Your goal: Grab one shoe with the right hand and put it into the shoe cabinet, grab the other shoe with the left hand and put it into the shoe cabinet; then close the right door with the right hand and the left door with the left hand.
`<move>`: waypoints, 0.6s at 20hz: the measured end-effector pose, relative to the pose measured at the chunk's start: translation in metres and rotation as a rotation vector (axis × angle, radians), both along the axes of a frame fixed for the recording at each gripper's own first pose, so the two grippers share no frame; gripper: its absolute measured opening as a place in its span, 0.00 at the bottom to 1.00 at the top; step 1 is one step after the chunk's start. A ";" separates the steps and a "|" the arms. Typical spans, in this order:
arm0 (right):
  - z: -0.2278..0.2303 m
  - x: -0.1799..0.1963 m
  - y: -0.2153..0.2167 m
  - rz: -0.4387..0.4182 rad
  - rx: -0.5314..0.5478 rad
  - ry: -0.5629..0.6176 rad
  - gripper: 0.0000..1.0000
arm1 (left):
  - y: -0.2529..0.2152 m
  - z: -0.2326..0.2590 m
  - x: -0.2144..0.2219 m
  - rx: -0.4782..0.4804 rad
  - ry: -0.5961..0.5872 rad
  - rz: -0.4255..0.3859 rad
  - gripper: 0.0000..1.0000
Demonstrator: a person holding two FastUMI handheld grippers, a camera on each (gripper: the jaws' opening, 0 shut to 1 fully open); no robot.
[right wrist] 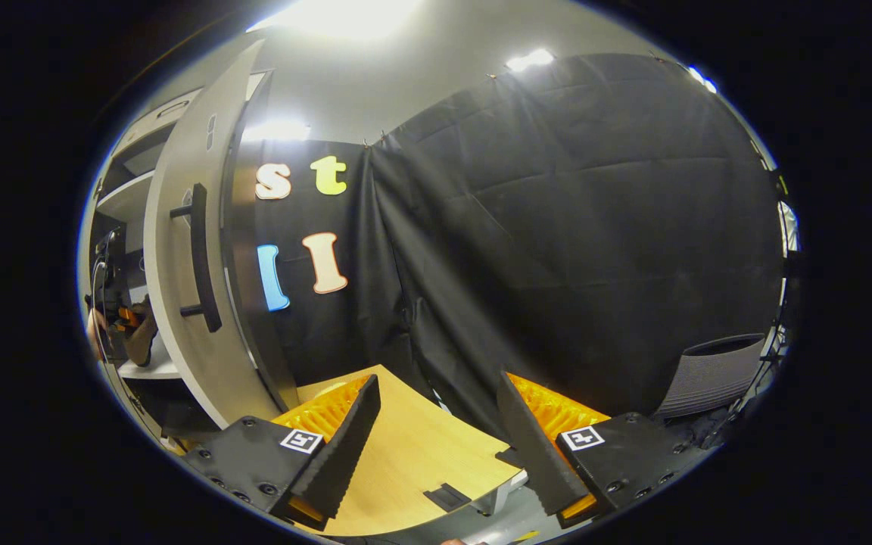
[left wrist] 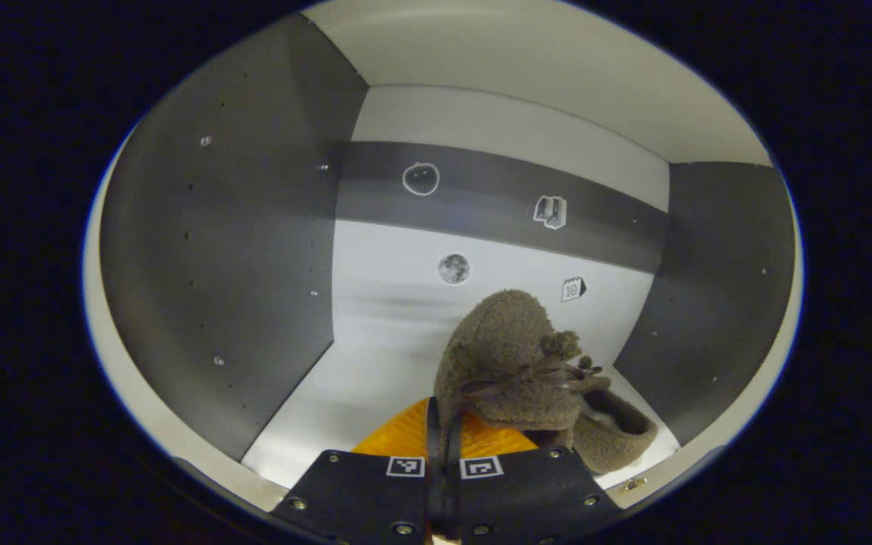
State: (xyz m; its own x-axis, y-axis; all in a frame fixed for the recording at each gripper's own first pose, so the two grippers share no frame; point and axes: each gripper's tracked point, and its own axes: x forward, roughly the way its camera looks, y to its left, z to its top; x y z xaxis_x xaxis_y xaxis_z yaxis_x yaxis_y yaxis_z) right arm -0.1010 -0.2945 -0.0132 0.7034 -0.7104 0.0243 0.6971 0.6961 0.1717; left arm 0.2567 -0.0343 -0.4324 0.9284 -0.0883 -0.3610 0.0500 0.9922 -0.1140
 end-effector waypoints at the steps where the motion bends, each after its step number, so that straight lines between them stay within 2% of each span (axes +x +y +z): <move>1: -0.002 0.000 0.002 0.005 0.007 0.003 0.98 | 0.000 -0.006 0.005 -0.018 0.007 0.004 0.01; 3: -0.003 0.004 0.004 0.014 0.008 0.013 0.98 | -0.002 -0.016 0.010 -0.032 0.031 0.005 0.01; 6: -0.002 0.009 0.004 0.015 -0.005 0.017 0.98 | -0.009 -0.025 0.016 -0.004 0.047 -0.004 0.02; 11: -0.008 0.015 0.002 0.034 0.006 0.019 0.98 | -0.019 -0.031 0.016 0.124 0.059 -0.055 0.04; 12: -0.009 0.016 0.001 0.038 0.010 0.018 0.98 | -0.022 -0.032 0.013 0.149 0.063 -0.074 0.07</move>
